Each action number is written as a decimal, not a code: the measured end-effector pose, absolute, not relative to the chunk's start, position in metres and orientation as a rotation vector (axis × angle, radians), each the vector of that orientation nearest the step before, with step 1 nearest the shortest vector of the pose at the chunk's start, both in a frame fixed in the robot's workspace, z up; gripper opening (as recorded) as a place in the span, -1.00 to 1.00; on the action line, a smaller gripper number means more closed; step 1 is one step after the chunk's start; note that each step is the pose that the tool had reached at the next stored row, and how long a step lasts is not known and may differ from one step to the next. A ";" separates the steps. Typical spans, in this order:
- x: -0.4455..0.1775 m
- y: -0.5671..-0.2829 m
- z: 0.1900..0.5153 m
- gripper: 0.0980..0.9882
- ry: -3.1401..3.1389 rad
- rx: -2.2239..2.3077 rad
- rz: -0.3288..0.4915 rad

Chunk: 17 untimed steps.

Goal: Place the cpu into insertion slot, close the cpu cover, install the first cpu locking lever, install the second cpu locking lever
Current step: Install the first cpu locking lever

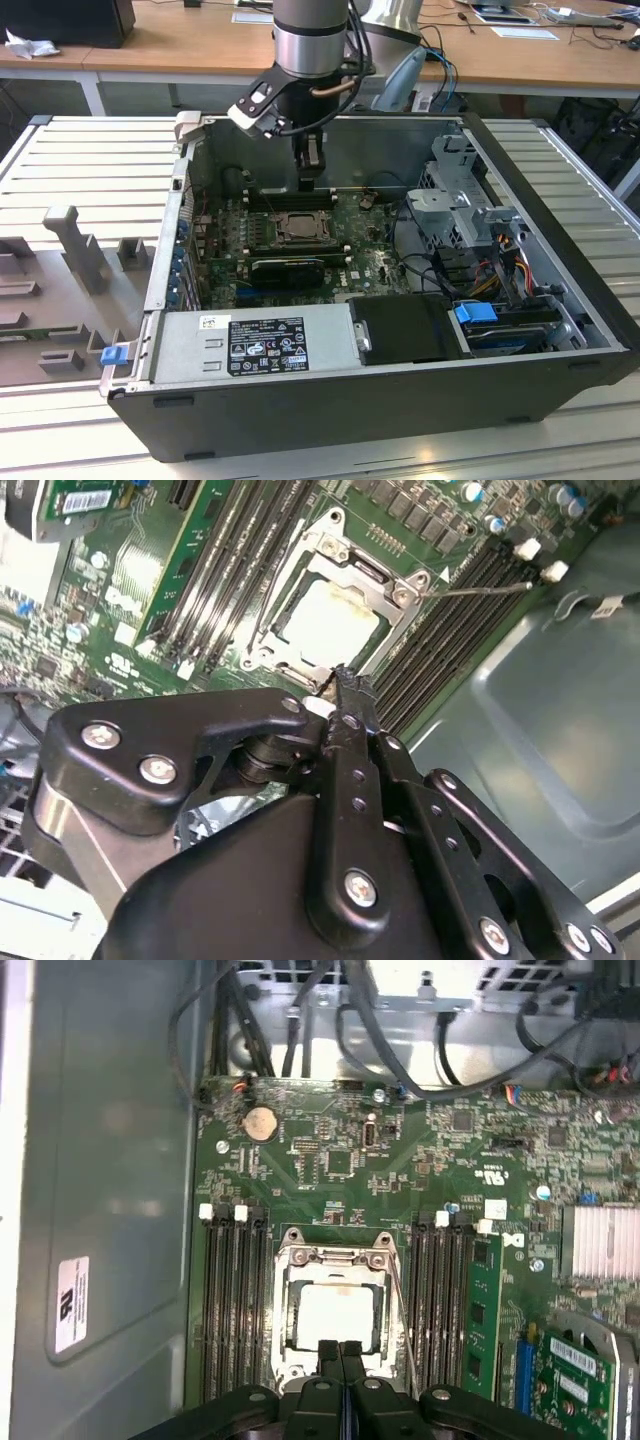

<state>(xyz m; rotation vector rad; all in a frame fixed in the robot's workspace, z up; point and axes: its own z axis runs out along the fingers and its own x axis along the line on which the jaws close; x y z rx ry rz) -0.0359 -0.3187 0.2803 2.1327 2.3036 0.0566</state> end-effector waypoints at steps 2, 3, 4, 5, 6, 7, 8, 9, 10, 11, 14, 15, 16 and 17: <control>-0.036 -0.319 0.280 -0.98 2.334 2.101 0.057; -0.036 -0.319 0.280 -0.98 2.340 2.094 0.057; -0.036 -0.319 0.279 -0.98 2.350 2.085 0.055; -0.036 -0.319 0.279 -0.98 2.359 2.075 0.054; -0.036 -0.319 0.278 -0.98 2.373 2.061 0.053; -0.036 -0.319 0.278 -0.98 2.391 2.041 0.052; -0.036 -0.319 0.278 -0.98 2.415 2.014 0.052; -0.036 -0.319 0.278 -0.98 2.428 1.998 0.051; -0.036 -0.319 0.278 -0.98 2.445 1.978 0.052; -0.036 -0.319 0.278 -0.98 2.456 1.964 0.052; -0.036 -0.319 0.278 -0.98 2.494 1.917 0.052; -0.036 -0.319 0.278 -0.98 2.500 1.910 0.052; -0.036 -0.319 0.278 -0.98 2.505 1.903 0.052; -0.036 -0.319 0.278 -0.98 2.511 1.895 0.052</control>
